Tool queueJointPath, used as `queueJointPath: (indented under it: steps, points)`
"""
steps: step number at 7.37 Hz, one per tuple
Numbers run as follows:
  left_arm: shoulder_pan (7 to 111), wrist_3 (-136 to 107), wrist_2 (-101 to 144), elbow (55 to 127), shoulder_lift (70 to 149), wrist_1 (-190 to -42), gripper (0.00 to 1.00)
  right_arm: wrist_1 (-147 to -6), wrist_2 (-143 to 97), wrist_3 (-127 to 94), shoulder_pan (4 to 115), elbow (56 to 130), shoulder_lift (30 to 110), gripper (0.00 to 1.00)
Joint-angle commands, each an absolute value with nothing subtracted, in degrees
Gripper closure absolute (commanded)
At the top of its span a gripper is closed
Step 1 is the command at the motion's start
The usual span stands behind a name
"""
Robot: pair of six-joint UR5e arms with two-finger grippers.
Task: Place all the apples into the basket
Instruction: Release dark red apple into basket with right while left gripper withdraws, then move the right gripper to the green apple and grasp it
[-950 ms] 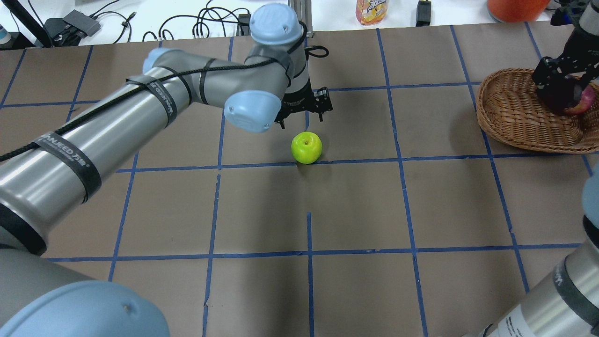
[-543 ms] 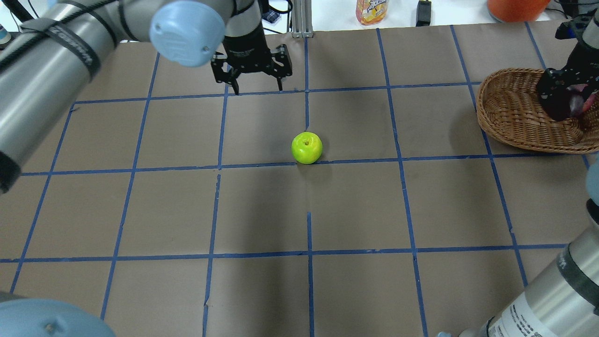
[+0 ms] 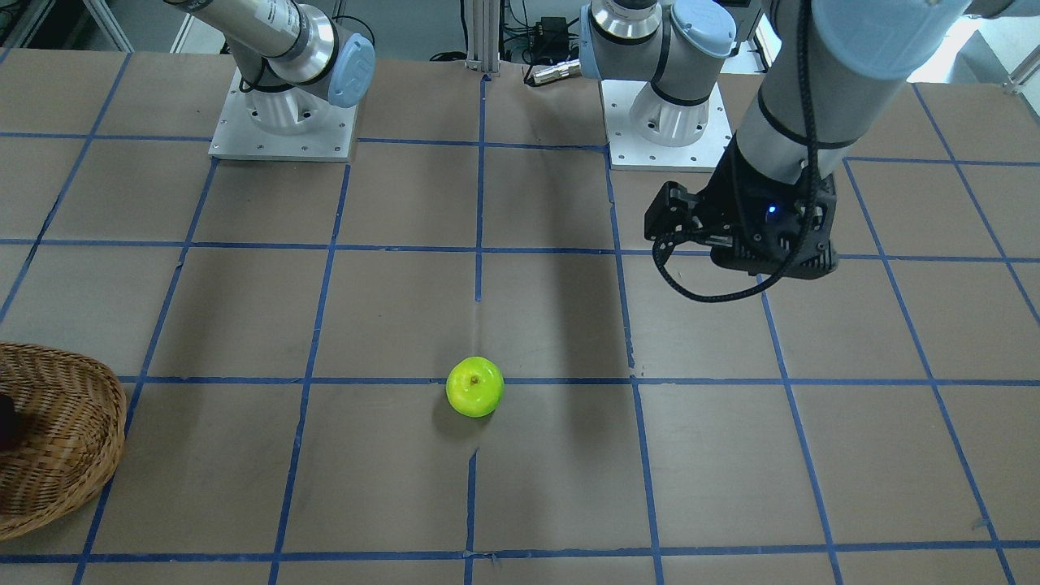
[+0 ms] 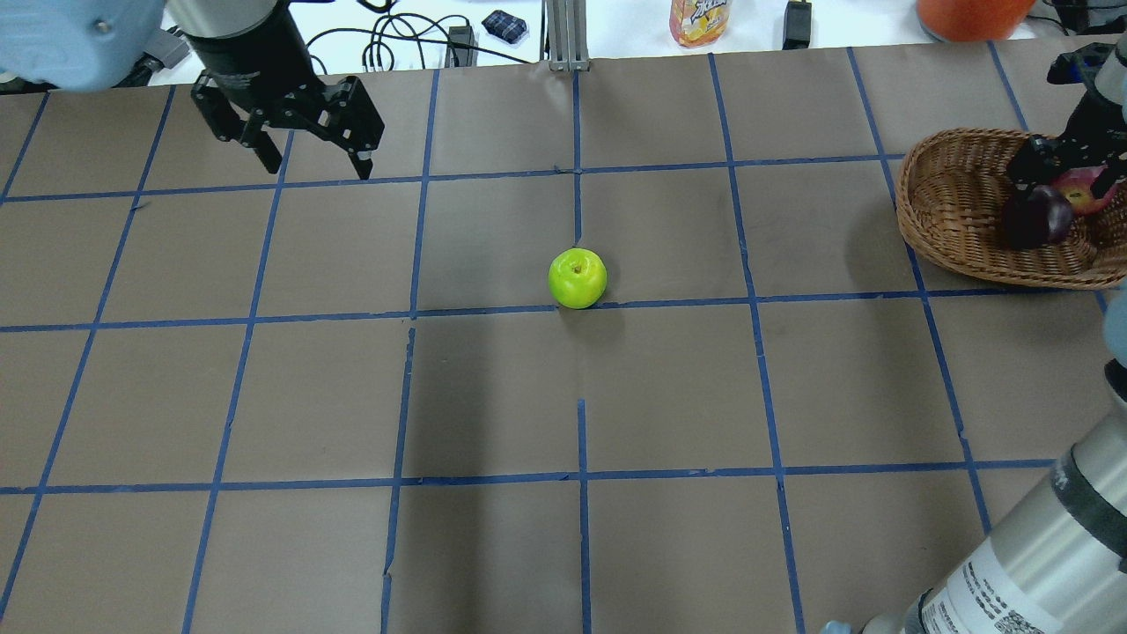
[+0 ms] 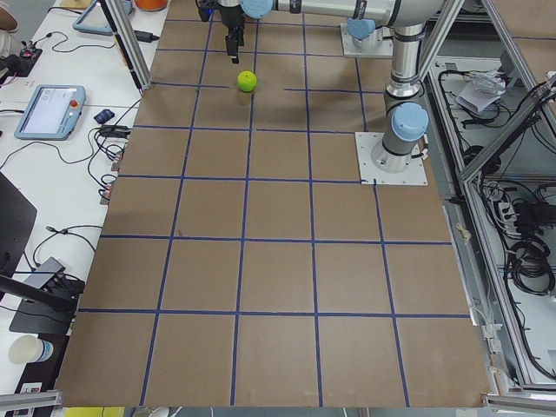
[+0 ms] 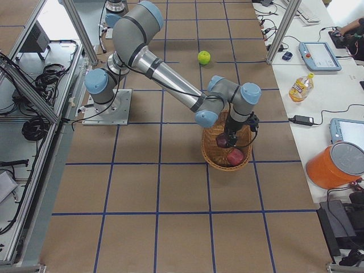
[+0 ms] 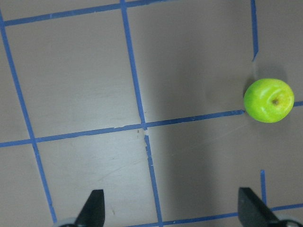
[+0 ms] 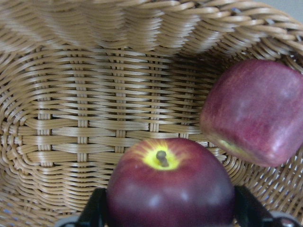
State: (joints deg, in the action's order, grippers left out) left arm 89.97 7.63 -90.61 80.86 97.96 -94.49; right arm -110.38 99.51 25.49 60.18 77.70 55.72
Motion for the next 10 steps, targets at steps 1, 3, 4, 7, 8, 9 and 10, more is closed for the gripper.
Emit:
queueJointPath:
  steps: [1, 3, 4, 7, 8, 9, 10]
  points:
    - [87.64, 6.86, -90.79, 87.00, 92.56, -91.52, 0.00, -107.77, 99.41, 25.31, 60.90, 77.52, 60.44, 0.00]
    - [87.80, 5.46, -90.97, 86.49, 92.46, -91.41, 0.00, -99.44, 92.58, 19.65, 65.18, 77.17, 65.55, 0.00]
    - [88.15, 2.93, -91.14, 86.48, 92.46, -91.49, 0.00, -99.06, 91.24, 9.16, 70.96, 77.25, 66.70, 0.00]
    - [88.15, 2.90, -90.97, 86.48, 92.46, -91.76, 0.00, -99.75, 90.70, -21.71, 91.96, 77.08, 66.19, 0.00]
    - [88.15, 3.16, -90.97, 86.40, 92.55, -91.67, 0.00, -99.84, 90.70, -25.97, 96.63, 77.25, 64.88, 0.00]
    - [88.15, 3.25, -91.05, 86.40, 92.64, -91.58, 0.00, -102.11, 89.75, -30.54, 100.42, 77.34, 63.12, 0.00]
    - [88.15, 3.25, -90.97, 86.31, 92.46, -91.50, 0.00, -104.91, 88.87, -35.55, 102.46, 77.43, 60.32, 0.00]
